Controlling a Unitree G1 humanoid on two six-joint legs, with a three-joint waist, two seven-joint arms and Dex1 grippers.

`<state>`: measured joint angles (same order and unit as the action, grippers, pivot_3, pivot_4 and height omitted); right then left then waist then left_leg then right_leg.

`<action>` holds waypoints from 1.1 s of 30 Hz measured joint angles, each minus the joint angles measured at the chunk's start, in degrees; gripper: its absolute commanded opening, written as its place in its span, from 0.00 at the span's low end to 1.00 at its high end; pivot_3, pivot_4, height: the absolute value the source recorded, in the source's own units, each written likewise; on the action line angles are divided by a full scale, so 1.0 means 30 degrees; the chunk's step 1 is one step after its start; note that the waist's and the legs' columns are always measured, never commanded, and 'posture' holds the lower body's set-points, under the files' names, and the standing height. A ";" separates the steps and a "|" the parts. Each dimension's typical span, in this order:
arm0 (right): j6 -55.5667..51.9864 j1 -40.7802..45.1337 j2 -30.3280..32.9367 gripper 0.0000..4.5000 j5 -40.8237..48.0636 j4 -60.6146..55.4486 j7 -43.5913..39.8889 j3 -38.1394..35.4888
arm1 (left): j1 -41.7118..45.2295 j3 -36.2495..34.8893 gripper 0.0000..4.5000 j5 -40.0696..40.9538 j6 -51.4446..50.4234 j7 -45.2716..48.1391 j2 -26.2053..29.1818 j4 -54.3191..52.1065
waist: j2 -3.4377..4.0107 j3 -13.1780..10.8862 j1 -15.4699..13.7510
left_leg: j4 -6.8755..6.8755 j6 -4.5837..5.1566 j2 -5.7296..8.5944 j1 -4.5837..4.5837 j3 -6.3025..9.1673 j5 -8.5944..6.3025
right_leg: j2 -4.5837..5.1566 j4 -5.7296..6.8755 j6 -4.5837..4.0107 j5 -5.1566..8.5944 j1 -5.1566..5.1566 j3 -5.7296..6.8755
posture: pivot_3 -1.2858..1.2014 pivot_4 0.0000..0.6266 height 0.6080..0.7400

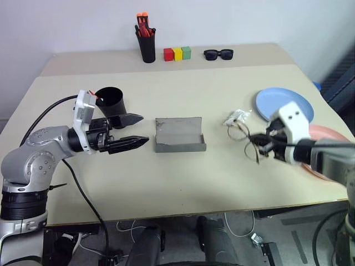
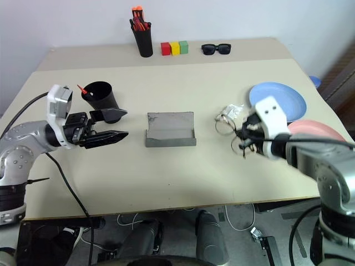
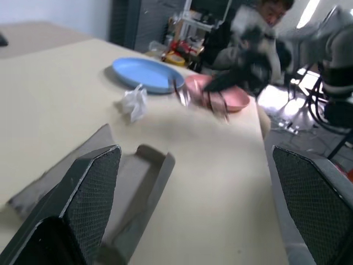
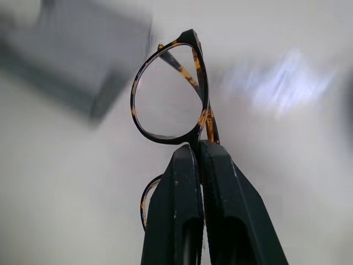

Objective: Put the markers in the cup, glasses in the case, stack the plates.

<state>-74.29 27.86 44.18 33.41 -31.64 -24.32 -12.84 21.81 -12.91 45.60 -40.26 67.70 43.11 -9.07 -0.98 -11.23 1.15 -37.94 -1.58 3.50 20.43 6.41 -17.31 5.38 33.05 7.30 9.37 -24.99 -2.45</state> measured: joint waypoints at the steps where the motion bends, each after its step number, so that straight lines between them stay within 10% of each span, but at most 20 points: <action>1: 0.1519 0.0546 -0.0843 0.01 -0.0846 0.0882 0.0381 0.0916 | -0.0148 0.0020 1.00 -0.0011 0.0147 0.0027 0.0019 0.0004 | -0.0008 0.0004 0.0008 | 0.0001 -0.0001 -0.0005 0.0006 -0.0002 0.0000 | -0.0002 0.0000 -0.0007 -0.0005 -0.0001 0.0000 | 0.52 0.24 1.00; 11: 1.2122 0.3525 -0.5589 0.01 -0.5408 0.7049 -0.1528 0.7804 | -0.1347 -0.0377 1.00 0.0033 0.0332 -0.0542 0.0290 -0.0906 | 0.0007 -0.0006 -0.0078 | 0.0000 -0.0023 0.0003 0.0137 0.0022 0.0003 | 0.0000 0.0016 0.0033 -0.0058 -0.0140 -0.0004 | 0.52 0.24 1.00; 33: 1.5716 0.2349 -0.5248 0.01 -0.9048 0.9107 -0.6577 1.1149 | -0.2932 -0.0886 1.00 0.0235 0.1600 -0.0414 0.0563 -0.1523 | 0.0012 -0.0008 -0.0009 | 0.0000 -0.0034 0.0003 0.0127 0.0014 -0.0003 | -0.0011 0.0025 0.0017 -0.0061 -0.0147 -0.0004 | 0.52 0.24 1.00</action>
<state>-27.14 34.91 28.43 6.26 -4.32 -44.05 20.61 13.01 -15.57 46.30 -35.45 66.45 44.80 -13.64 -0.95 -11.26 1.13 -37.94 -1.69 3.51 20.81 6.45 -17.32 5.34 33.12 7.36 9.19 -25.43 -2.46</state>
